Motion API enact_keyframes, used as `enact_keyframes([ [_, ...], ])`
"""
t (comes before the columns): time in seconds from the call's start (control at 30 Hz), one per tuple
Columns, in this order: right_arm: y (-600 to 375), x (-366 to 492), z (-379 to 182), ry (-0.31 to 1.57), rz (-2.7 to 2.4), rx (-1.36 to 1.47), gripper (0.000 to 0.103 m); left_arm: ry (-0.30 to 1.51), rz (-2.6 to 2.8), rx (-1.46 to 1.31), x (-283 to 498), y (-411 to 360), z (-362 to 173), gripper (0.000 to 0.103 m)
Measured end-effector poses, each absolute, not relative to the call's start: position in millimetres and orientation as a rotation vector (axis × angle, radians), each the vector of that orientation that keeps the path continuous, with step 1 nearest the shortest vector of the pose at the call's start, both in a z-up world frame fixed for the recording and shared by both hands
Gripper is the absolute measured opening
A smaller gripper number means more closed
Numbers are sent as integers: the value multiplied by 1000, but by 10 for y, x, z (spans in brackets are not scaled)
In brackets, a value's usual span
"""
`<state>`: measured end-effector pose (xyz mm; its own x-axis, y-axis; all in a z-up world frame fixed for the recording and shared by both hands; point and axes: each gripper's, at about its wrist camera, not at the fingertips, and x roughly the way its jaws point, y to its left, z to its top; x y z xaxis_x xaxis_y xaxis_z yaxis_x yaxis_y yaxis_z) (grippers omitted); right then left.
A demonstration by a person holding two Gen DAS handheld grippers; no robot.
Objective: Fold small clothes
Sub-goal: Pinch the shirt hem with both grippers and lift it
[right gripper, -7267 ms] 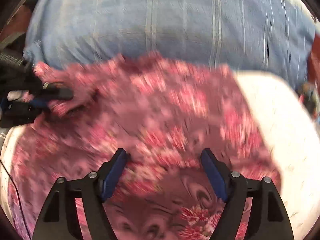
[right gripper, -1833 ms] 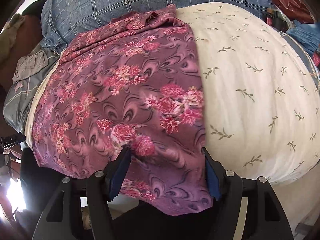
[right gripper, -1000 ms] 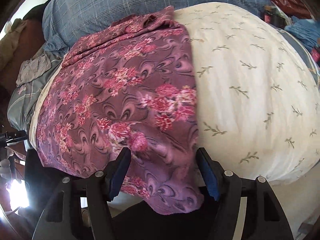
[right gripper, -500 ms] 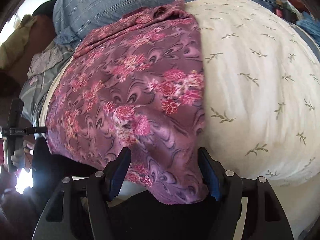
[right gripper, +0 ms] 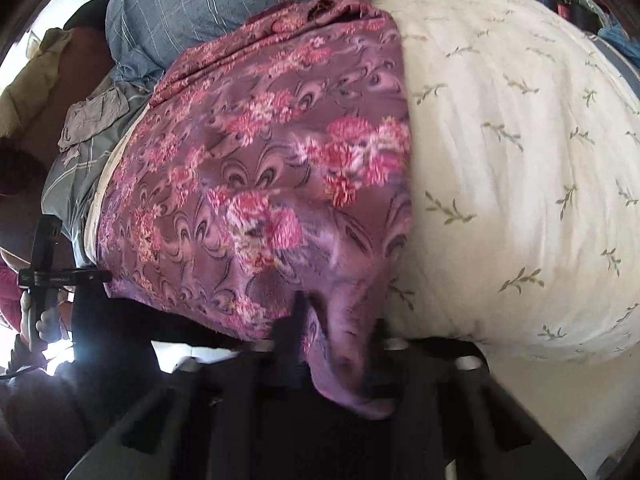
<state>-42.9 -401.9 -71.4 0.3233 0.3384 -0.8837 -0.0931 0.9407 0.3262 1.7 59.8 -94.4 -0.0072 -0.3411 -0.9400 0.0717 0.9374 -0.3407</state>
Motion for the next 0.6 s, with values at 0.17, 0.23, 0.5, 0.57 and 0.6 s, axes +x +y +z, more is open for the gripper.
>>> enact_keyframes([
  [0.17,-3988,-482,-681,1202,322,295,4,1498,-374,-325,-22,691,-872,3],
  [0.23,-4014,-496,-566,1143,356,382,3,1451,-420,-369,-28,763,-726,3],
  [0.5,-4149,-344,-142,929,459,653,3,1194,-543,-568,192,979,-116,3],
  [0.57,-4140,-272,-57,890,472,692,3,1166,-541,-577,304,930,-56,3],
  [0.6,-4141,-217,-13,873,475,702,3,1159,-540,-581,360,916,-45,3],
])
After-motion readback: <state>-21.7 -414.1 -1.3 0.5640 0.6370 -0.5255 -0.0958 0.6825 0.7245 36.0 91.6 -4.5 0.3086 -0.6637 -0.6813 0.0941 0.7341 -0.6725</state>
